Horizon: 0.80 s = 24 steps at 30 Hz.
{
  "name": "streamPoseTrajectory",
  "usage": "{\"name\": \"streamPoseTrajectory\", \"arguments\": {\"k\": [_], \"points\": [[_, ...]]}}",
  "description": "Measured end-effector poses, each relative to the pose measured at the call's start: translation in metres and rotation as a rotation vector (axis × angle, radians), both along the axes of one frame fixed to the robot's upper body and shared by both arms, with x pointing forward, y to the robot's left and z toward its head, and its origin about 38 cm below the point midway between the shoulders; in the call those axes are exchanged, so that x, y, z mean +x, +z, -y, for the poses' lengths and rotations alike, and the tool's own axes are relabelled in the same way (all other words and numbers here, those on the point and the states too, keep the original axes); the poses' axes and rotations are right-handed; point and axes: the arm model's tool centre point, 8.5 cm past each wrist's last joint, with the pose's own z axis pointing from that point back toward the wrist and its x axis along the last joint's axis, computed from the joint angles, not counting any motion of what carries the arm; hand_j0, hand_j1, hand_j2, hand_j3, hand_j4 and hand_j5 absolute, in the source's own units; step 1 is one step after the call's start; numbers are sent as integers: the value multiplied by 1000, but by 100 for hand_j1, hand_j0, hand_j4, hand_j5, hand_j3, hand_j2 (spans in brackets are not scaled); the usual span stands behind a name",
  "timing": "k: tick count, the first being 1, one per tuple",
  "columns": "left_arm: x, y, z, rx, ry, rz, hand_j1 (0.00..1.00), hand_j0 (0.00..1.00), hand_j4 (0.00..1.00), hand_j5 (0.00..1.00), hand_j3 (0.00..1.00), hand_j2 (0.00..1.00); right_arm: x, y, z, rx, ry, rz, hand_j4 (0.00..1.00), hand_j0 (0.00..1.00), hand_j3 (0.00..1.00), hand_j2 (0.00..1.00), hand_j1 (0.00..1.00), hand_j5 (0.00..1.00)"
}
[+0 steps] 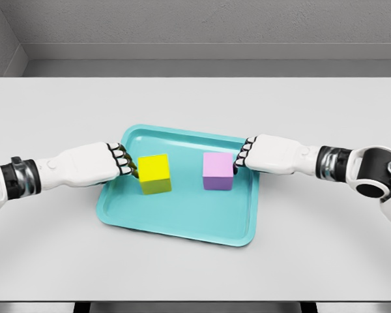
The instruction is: Push two cubes
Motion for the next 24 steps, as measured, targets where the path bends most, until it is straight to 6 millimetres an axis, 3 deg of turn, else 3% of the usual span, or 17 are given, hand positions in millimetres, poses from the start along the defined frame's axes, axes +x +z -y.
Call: {"name": "streamPoseTrajectory", "arguments": {"k": [9, 19, 24], "points": [[-1, 0, 9, -7, -15, -1, 77, 77, 77, 77, 77, 77, 0, -3, -15, 9, 26, -3, 62, 62, 62, 62, 62, 62], [-3, 2, 18, -12, -33, 3, 77, 77, 77, 77, 77, 77, -3, 7, -33, 19, 74, 23, 62, 62, 62, 62, 62, 62], [-3, 1, 20, -14, -36, 1, 77, 77, 77, 77, 77, 77, 2, 6, -33, 14, 66, 20, 62, 62, 62, 62, 62, 62]]}}
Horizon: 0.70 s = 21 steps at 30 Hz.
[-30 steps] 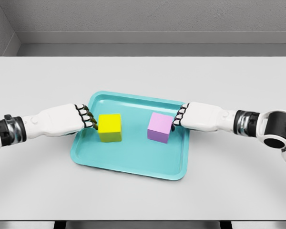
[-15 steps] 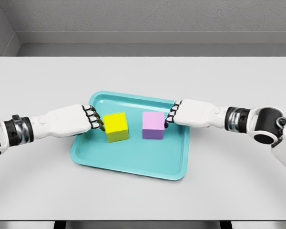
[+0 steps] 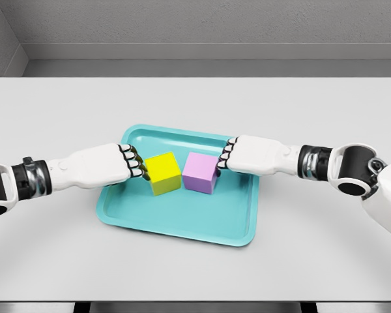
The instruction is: Push two cubes
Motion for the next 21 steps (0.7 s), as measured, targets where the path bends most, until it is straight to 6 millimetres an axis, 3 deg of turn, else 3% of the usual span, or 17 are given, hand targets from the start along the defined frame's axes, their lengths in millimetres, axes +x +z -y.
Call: {"name": "streamPoseTrajectory", "arguments": {"k": [13, 21], "points": [[3, -1, -9, 14, 23, -2, 74, 74, 74, 74, 74, 74, 11, -9, -1, -7, -29, -16, 62, 62, 62, 62, 62, 62], [4, 0, -11, 15, 30, -1, 74, 74, 74, 74, 74, 74, 19, -3, -3, -3, -35, -3, 62, 62, 62, 62, 62, 62]]}}
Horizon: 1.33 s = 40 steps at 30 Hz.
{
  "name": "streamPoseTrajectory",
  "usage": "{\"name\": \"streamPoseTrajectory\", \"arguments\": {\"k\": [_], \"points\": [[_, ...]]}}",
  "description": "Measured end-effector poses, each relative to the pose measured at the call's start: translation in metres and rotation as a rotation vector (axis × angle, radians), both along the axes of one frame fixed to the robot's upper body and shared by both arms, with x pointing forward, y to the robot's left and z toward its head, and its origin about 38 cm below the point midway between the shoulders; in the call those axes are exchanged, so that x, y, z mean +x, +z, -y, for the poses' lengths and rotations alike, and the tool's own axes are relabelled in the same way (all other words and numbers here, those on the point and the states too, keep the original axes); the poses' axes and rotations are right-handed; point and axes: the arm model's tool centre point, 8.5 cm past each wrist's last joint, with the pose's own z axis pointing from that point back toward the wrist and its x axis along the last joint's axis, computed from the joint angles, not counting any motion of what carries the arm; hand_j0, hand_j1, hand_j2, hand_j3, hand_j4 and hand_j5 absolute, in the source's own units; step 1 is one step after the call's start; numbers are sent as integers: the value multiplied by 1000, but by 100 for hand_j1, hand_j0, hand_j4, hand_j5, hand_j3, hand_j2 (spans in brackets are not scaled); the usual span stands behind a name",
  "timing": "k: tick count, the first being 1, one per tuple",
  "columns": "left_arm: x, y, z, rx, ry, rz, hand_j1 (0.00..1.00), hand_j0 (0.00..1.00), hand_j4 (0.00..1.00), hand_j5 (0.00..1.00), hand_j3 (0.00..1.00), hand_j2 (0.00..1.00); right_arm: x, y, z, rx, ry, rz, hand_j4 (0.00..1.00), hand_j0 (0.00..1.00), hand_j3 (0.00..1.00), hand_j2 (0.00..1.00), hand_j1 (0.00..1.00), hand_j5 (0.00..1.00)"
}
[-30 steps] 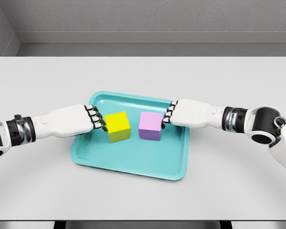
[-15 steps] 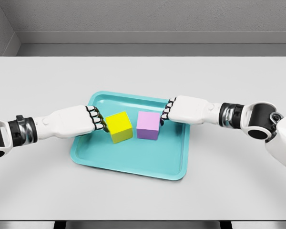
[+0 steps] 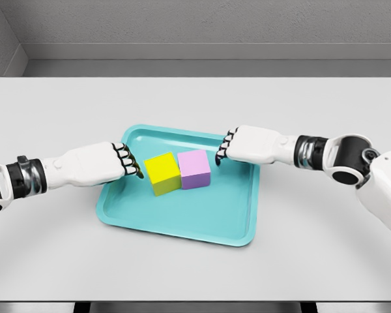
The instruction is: Push two cubes
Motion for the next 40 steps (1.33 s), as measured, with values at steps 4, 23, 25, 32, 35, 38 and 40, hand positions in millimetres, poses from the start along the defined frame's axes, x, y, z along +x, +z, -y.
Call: {"name": "streamPoseTrajectory", "arguments": {"k": [4, 23, 25, 32, 35, 38, 40], "points": [[1, 1, -1, 0, 2, 2, 74, 74, 74, 74, 74, 74, 2, 4, -4, 7, 5, 8, 62, 62, 62, 62, 62, 62], [7, 20, -42, 62, 79, 37, 84, 84, 84, 84, 84, 84, 13, 2, -23, 4, 16, 7, 62, 62, 62, 62, 62, 62], [7, 23, -48, 75, 86, 41, 84, 84, 84, 84, 84, 84, 18, 9, -18, -2, 8, 23, 63, 63, 63, 63, 63, 63], [5, 39, -73, 97, 122, 41, 100, 100, 100, 100, 100, 100, -5, 78, 102, 155, -203, 139, 100, 100, 100, 100, 100, 100], [5, 47, -85, 98, 145, 38, 100, 100, 100, 100, 100, 100, -17, 88, 140, 220, -290, 152, 100, 100, 100, 100, 100, 100], [4, 55, -95, 104, 166, 44, 100, 100, 100, 100, 100, 100, -23, 91, 153, 250, -321, 157, 100, 100, 100, 100, 100, 100], [4, 57, -100, 105, 177, 46, 100, 100, 100, 100, 100, 100, -24, 92, 156, 260, -330, 158, 100, 100, 100, 100, 100, 100]]}}
